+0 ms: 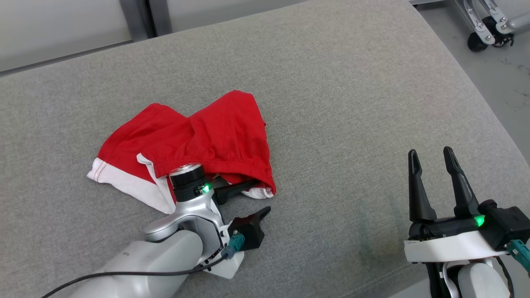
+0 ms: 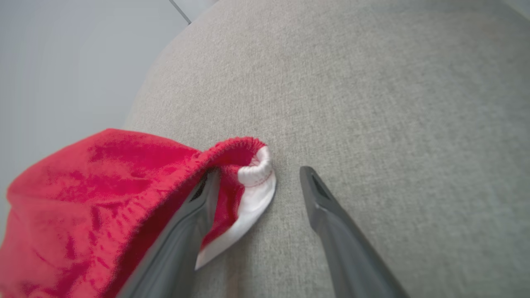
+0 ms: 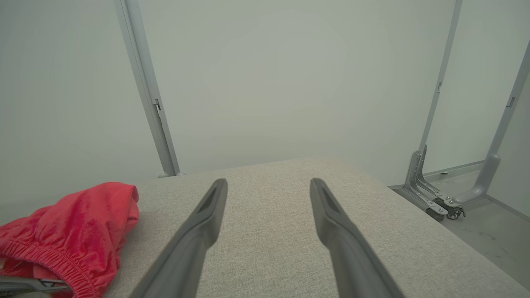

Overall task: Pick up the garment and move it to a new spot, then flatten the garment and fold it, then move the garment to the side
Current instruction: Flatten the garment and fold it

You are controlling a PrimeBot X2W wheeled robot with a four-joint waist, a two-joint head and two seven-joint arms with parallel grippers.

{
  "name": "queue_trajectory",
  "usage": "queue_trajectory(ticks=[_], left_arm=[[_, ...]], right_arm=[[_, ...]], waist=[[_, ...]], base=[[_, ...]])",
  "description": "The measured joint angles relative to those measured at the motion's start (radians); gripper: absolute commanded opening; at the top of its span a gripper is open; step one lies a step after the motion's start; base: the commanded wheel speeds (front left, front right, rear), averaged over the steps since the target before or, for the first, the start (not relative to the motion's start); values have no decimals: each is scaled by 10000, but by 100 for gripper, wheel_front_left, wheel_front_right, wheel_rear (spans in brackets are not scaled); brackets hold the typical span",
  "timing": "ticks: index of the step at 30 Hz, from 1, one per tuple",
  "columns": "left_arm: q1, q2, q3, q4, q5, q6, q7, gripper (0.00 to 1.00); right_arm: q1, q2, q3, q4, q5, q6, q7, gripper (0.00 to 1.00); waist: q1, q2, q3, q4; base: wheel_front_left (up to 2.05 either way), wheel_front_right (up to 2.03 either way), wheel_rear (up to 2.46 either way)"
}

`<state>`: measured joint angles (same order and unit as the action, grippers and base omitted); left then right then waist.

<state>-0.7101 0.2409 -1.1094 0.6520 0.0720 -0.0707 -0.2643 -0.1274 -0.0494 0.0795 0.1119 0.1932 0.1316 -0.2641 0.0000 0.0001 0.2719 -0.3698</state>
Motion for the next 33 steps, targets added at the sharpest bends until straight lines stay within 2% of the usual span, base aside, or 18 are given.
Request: queue_trajectory(ticks=[4,6,8,11,13,16,21,24,25,28,31,33], left_arm=[[-153,-136,17,765,-500,-293,19,100],[-366,-428,-6,1388,-978,-506,307,98],[-692,-775,-261,1967,-1434,-604,614,0],[-824,-1133,-840,2456,-2721,-600,545,0],[-1009,-1333,-612,2401,-4031,-600,205,0],[-1192,-1605,-12,1549,-5482,-598,50,0],[-1703,-1875,1484,-702,-7841,-600,29,0],[-2059,-1925,2874,-1825,-8955,-600,29,0],[-2154,-1925,3400,-2236,-9354,-543,25,0],[-2181,-1923,4470,-3114,-9881,10,0,0],[-1377,-1925,5003,-3315,-10144,523,0,0],[-363,-1916,5043,-3095,-10239,658,2,0]], right_arm=[[-35,-2,71,-29,69,0,0,100],[-137,-4,167,-25,79,0,0,100],[-167,10,295,2,79,2,0,100],[-164,4,380,105,69,2,2,100],[-154,2,291,117,-13,2,0,100],[-45,4,219,157,-113,2,0,100],[267,2,174,242,-221,0,0,100],[470,2,176,290,-339,0,0,100],[509,4,173,303,-380,0,0,100],[546,0,113,272,-385,0,0,100],[553,0,33,174,-378,0,0,100],[557,-2,-35,107,-372,0,0,100]], waist=[[0,0,135,-68],[0,0,266,-90],[0,0,322,-130],[0,0,198,-205],[0,0,-78,-266],[0,0,-436,-289],[0,0,-1067,-202],[0,0,-1417,-35],[0,0,-1519,38],[0,0,-1712,332],[0,0,-1754,661],[0,0,-1702,883]], base=[[0,0,0],[0,0,0],[0,0,0],[0,0,0],[0,0,0],[0,0,0],[0,0,0],[0,0,0],[0,0,0],[0,0,0],[0,0,0],[0,0,0]])
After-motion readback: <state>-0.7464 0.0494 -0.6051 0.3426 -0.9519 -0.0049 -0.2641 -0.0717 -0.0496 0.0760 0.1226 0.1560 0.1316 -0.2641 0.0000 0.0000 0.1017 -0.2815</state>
